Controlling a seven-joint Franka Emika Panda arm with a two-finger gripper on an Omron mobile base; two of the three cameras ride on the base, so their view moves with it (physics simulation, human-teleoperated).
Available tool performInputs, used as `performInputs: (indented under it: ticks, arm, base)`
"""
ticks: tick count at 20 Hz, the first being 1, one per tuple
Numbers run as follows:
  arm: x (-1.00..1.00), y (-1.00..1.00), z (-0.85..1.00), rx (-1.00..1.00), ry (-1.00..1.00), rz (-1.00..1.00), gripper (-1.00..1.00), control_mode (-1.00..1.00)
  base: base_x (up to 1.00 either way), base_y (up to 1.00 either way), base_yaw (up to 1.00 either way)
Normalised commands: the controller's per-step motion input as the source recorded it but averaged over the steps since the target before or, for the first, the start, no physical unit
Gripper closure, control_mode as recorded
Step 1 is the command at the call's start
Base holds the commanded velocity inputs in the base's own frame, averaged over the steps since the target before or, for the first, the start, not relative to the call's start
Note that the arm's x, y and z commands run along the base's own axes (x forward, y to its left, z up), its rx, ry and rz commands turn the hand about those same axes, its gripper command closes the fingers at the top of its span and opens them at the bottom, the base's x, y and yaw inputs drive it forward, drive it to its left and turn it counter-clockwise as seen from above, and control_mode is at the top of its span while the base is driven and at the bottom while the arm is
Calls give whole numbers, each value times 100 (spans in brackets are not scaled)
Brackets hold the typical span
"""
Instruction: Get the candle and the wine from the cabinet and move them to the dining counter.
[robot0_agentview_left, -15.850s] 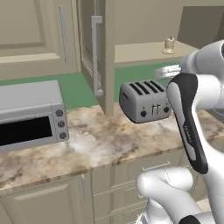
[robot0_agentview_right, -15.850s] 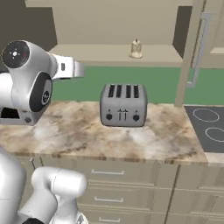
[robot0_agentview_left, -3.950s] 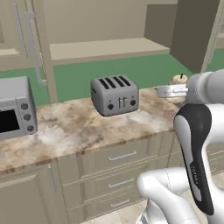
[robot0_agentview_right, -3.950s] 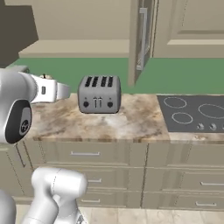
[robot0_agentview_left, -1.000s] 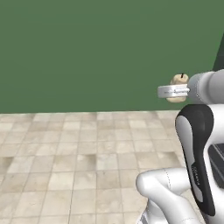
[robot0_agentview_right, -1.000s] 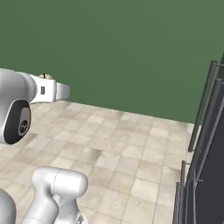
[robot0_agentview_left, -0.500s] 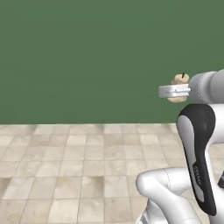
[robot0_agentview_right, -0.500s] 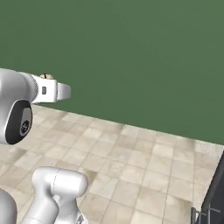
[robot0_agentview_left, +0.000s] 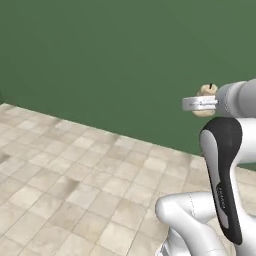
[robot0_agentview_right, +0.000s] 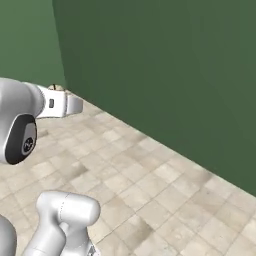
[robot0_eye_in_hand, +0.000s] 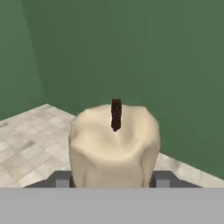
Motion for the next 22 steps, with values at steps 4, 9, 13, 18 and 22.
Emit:
performInputs:
  ticks: [4,9,13,18,22]
  arm:
    - [0,0,0,0,0,0,100,100]
    - [0,0,0,0,0,0,100,100]
    - [0,0,0,0,0,0,100,100]
    - [0,0,0,0,0,0,100,100]
    - [0,0,0,0,0,0,100,100]
  base:
    - [1,0,100]
    - [0,0,100]
    - [0,0,100]
    - [0,0,100]
    - [9,0,99]
